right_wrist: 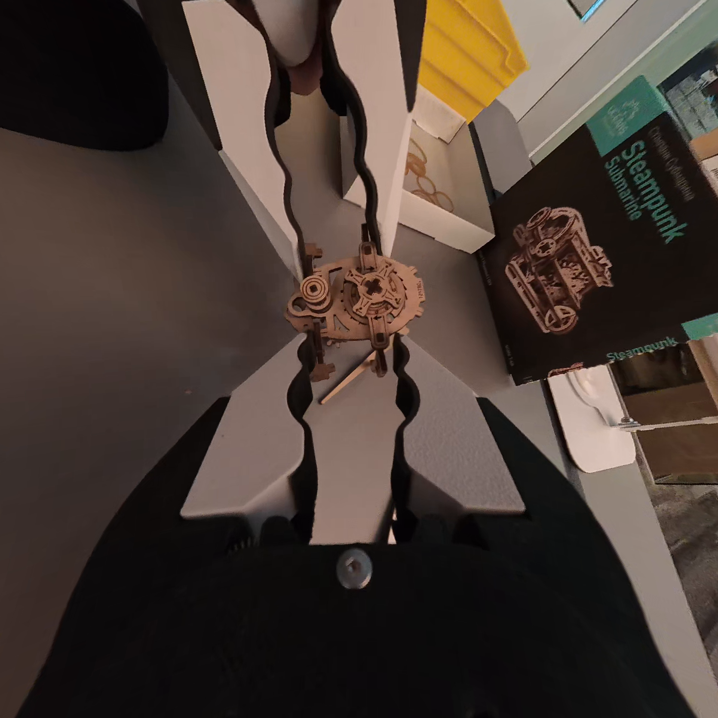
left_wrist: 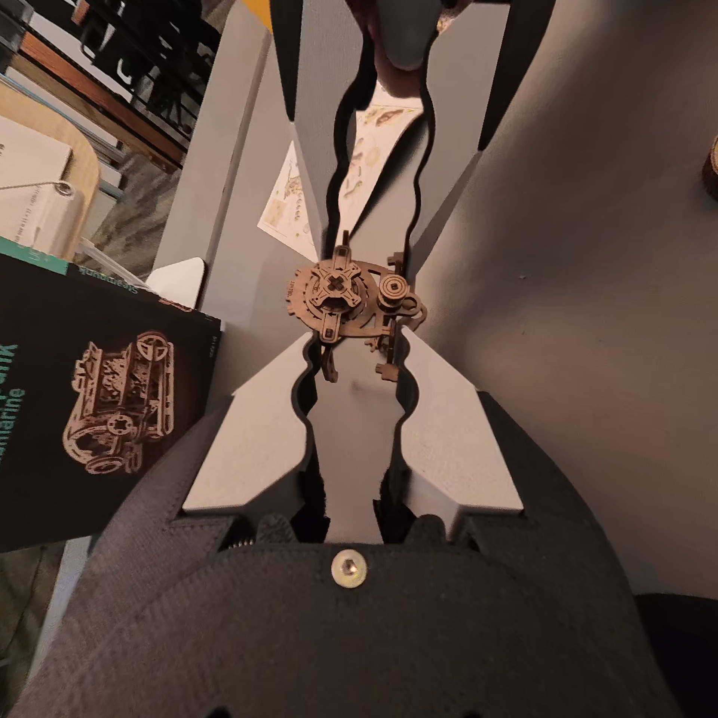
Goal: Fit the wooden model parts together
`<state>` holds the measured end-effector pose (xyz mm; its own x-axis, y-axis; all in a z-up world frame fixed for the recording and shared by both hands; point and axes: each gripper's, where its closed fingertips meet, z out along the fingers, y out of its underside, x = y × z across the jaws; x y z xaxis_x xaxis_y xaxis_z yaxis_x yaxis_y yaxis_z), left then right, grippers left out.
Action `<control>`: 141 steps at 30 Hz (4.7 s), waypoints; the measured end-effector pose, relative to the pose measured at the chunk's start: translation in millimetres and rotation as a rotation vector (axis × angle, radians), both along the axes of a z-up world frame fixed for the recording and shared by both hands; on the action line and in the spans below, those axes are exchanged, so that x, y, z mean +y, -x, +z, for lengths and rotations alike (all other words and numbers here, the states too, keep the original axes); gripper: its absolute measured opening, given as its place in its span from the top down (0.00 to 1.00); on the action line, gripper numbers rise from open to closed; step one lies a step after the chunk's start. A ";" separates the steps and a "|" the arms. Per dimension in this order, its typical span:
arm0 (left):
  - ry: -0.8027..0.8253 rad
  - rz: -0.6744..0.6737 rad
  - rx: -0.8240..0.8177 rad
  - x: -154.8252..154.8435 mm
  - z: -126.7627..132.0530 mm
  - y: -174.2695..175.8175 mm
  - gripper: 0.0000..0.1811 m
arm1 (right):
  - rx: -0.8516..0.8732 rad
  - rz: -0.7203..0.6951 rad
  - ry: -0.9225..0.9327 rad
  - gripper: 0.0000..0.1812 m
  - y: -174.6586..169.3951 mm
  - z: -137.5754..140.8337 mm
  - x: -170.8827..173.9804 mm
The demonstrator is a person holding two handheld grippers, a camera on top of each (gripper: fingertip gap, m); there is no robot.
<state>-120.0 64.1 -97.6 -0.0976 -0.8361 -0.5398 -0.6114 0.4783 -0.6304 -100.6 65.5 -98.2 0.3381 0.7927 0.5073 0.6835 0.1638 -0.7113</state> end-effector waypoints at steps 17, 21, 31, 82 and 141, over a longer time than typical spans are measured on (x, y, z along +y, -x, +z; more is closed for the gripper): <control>0.066 0.010 -0.007 -1.6 -2.9 0.2 0.80 | 0.047 -0.073 0.081 0.81 1.6 -2.9 -2.2; 0.069 0.014 -0.009 -1.6 -2.5 -0.1 0.80 | 0.042 -0.078 0.077 0.81 1.1 -2.7 -2.2; 0.013 -0.043 -0.034 -1.0 4.7 0.8 0.80 | 0.039 -0.045 0.033 0.80 1.4 6.2 -2.2; -0.071 -0.083 0.094 -8.0 -4.0 8.7 0.81 | -0.017 -0.020 0.025 0.80 4.7 1.0 -11.2; 0.032 0.026 0.055 -0.9 -5.7 3.1 0.80 | -0.021 -0.080 0.011 0.80 2.8 1.8 -5.5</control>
<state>-123.1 63.3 -103.2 -0.1047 -0.8554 -0.5073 -0.6577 0.4422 -0.6098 -103.4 60.0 -96.5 0.3901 0.7691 0.5063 0.7087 0.1003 -0.6984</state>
